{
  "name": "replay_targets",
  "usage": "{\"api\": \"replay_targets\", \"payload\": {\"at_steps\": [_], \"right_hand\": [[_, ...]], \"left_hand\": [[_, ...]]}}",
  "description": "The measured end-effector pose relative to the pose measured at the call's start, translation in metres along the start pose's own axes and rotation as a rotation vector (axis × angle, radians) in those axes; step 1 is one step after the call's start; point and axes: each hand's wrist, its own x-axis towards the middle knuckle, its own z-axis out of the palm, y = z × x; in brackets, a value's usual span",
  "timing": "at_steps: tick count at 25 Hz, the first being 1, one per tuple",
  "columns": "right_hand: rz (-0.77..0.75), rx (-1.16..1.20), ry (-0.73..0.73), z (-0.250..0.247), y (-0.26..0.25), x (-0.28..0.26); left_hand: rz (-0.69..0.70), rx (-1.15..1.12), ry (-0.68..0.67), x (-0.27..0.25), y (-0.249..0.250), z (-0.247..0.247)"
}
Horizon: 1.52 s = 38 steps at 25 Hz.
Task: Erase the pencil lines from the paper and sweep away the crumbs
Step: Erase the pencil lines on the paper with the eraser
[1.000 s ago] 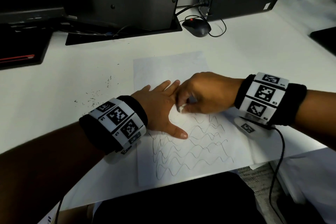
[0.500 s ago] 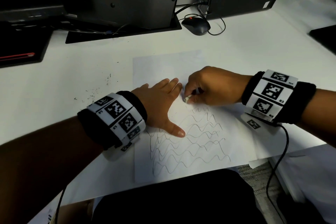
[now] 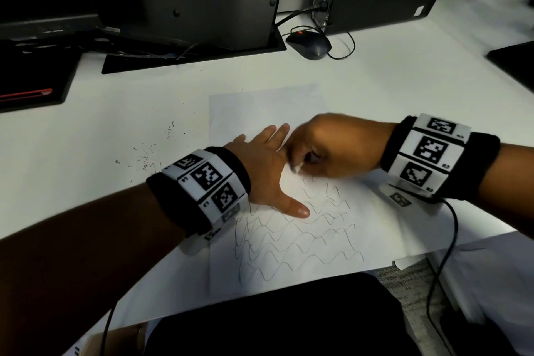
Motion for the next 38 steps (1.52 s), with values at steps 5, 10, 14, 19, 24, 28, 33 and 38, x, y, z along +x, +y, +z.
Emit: {"api": "replay_targets", "payload": {"at_steps": [5, 10, 14, 19, 24, 28, 33, 38], "right_hand": [[-0.033, 0.056, -0.083, 0.004, -0.006, -0.006], [0.007, 0.068, 0.048, 0.002, 0.003, -0.007], [-0.009, 0.087, -0.038, 0.002, -0.001, -0.011], [-0.027, 0.055, -0.036, 0.005, -0.005, -0.013], [0.036, 0.044, 0.073, 0.000, 0.012, -0.013], [0.052, 0.045, 0.115, 0.005, 0.015, -0.015], [0.031, 0.090, 0.107, 0.008, 0.009, -0.019], [-0.010, 0.077, 0.054, 0.004, 0.011, -0.020]], "left_hand": [[-0.011, 0.003, -0.007, 0.002, -0.002, 0.002], [-0.018, 0.009, -0.004, 0.003, -0.001, 0.001], [-0.013, 0.012, -0.015, 0.003, -0.003, 0.001], [-0.007, 0.015, -0.003, 0.002, -0.003, 0.002], [-0.005, 0.029, 0.013, 0.002, -0.002, 0.002], [0.052, -0.028, 0.082, 0.008, 0.007, -0.001], [0.063, -0.020, 0.059, 0.015, 0.011, 0.000], [0.055, -0.005, 0.049, 0.014, 0.010, 0.000]]}}
